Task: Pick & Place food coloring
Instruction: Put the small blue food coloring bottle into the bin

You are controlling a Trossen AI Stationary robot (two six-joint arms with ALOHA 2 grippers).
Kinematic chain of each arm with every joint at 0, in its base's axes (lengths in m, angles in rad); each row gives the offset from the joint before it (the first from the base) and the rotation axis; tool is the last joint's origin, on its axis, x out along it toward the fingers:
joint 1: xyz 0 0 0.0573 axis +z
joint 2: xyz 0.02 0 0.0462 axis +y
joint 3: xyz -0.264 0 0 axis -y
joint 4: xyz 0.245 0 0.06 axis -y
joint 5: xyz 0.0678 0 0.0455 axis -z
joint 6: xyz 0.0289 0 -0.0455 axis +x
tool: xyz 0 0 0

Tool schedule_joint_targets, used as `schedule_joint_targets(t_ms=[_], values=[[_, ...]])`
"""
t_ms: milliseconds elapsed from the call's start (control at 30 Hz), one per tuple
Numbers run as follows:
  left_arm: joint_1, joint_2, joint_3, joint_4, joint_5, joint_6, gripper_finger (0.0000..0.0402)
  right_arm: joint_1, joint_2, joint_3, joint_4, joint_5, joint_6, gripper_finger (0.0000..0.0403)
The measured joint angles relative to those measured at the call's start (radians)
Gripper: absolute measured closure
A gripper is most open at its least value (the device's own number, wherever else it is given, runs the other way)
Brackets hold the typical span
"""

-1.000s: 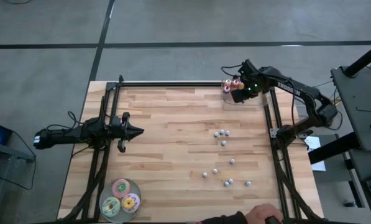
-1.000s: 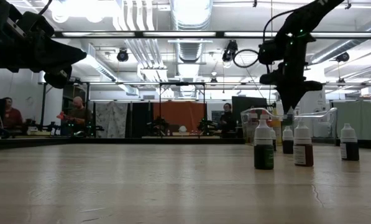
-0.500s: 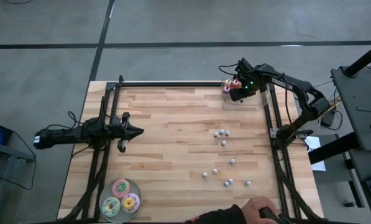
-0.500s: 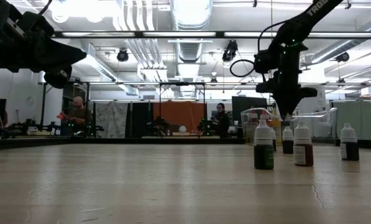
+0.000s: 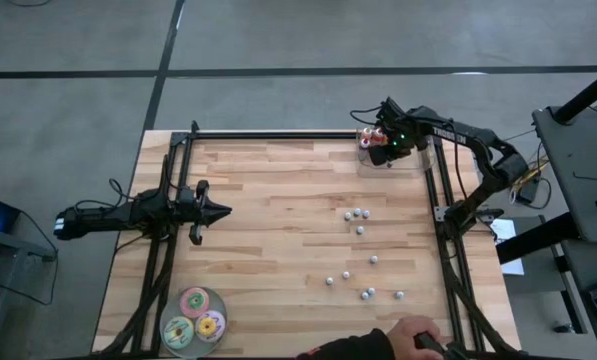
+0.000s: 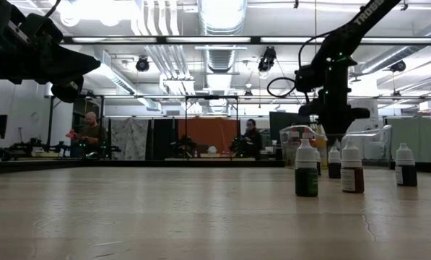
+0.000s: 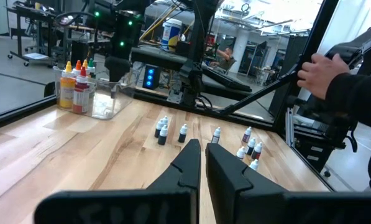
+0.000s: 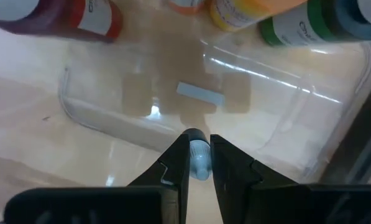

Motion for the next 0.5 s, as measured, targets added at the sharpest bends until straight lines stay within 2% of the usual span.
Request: schedule_joint_targets(t_ms=[200,500], values=[[0.000,0.000,0.000,0.000,0.000,0.000,0.0402,-0.005,0.000,-0.023,0.019,0.048,0.001,0.0355],[0.000,0.000,0.000,0.000,0.000,0.000,0.0402,-0.005,0.000,-0.069,0.112,0.050,0.004,0.0355]])
